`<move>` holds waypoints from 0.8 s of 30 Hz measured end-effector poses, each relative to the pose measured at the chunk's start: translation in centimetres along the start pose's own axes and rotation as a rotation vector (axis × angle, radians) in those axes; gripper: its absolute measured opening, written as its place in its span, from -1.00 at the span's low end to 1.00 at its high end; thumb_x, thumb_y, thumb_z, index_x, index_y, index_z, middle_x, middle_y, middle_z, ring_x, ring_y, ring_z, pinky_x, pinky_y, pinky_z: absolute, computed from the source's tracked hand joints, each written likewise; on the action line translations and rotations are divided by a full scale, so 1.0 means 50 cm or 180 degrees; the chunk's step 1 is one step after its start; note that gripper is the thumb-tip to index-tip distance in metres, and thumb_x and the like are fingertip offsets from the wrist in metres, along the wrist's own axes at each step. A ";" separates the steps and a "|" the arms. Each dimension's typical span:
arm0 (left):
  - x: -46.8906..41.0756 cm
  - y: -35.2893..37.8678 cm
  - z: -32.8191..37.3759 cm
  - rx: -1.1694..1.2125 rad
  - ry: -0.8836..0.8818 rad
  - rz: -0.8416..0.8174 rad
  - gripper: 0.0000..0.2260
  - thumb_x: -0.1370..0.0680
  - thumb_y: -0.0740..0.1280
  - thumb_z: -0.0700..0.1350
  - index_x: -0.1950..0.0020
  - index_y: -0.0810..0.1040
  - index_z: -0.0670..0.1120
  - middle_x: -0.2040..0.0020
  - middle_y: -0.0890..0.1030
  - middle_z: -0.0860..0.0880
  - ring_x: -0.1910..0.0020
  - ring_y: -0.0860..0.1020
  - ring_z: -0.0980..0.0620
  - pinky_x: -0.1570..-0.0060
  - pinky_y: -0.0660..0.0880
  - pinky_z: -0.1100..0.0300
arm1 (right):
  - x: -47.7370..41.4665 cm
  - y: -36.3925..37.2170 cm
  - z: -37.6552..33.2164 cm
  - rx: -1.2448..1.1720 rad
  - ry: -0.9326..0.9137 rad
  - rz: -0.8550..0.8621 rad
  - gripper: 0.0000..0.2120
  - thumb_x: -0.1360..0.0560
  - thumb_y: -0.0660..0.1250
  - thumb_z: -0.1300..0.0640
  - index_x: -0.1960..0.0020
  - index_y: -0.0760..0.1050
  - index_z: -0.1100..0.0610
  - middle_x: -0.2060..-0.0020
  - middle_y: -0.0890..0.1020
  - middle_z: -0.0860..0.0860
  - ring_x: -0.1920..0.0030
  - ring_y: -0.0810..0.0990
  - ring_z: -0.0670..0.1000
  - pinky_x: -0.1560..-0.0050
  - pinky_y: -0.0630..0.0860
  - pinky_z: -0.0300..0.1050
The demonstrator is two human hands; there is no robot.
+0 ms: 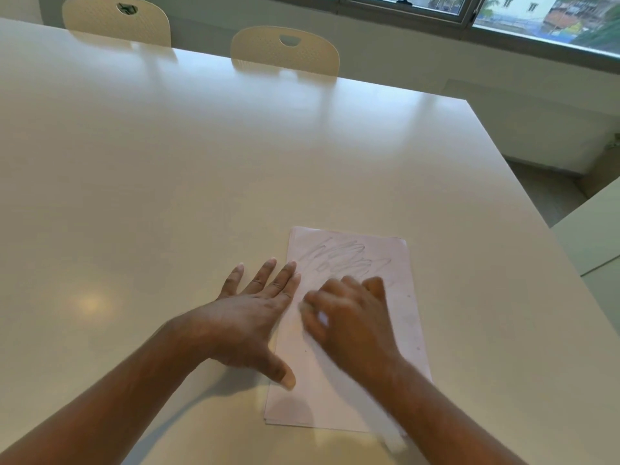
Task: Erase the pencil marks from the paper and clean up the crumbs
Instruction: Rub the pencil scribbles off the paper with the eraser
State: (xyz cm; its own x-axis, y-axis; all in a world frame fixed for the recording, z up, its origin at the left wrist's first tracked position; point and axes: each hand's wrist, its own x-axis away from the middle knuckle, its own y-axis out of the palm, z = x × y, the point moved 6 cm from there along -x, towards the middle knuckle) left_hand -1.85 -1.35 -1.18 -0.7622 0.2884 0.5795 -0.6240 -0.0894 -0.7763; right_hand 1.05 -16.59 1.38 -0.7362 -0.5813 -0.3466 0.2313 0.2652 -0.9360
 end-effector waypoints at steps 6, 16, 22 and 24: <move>0.005 0.001 -0.001 -0.0013 -0.0044 -0.0012 0.34 -0.33 0.43 0.55 -0.59 -0.55 0.10 -0.54 -0.62 0.21 -0.48 -0.66 0.11 -0.49 -0.52 -0.32 | -0.054 -0.003 0.156 0.0389 0.0974 0.0100 -0.75 -0.57 0.29 -0.03 0.25 0.59 -0.02 0.25 0.65 -0.10 0.17 0.58 0.00 0.09 0.18 0.00; 0.008 -0.005 0.004 -0.0119 -0.0127 -0.0074 0.35 -0.34 0.43 0.54 -0.59 -0.56 0.06 -0.55 -0.60 0.18 -0.51 -0.63 0.06 -0.50 -0.47 -0.38 | -0.046 -0.004 0.174 0.0392 0.0939 0.0138 -0.75 -0.57 0.29 -0.07 0.20 0.64 -0.04 0.24 0.67 -0.10 0.11 0.61 0.02 0.07 0.28 0.02; 0.007 -0.005 0.008 -0.0075 -0.0164 -0.0110 0.35 -0.34 0.46 0.51 -0.60 -0.55 0.05 -0.55 -0.60 0.17 -0.51 -0.63 0.05 -0.50 -0.46 -0.41 | -0.021 -0.007 0.090 0.0261 0.0464 0.0111 -0.85 -0.49 0.40 0.05 0.26 0.59 -0.01 0.28 0.62 -0.08 0.18 0.58 0.06 0.10 0.30 0.04; 0.007 -0.008 0.009 -0.0072 -0.0184 -0.0128 0.36 -0.34 0.47 0.50 -0.60 -0.55 0.05 -0.55 -0.61 0.17 -0.52 -0.62 0.05 -0.50 -0.43 -0.43 | -0.004 -0.005 0.060 0.0263 0.0128 0.0065 -0.86 -0.50 0.42 0.06 0.24 0.60 -0.02 0.28 0.62 -0.09 0.20 0.57 0.05 0.10 0.33 0.05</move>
State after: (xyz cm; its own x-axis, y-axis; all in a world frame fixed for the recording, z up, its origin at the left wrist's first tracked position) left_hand -1.95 -1.65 -0.57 -0.7456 0.2359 0.6233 -0.6509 -0.0572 -0.7570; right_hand 3.06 -18.87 1.52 -0.7554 -0.5446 -0.3644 0.2970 0.2113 -0.9312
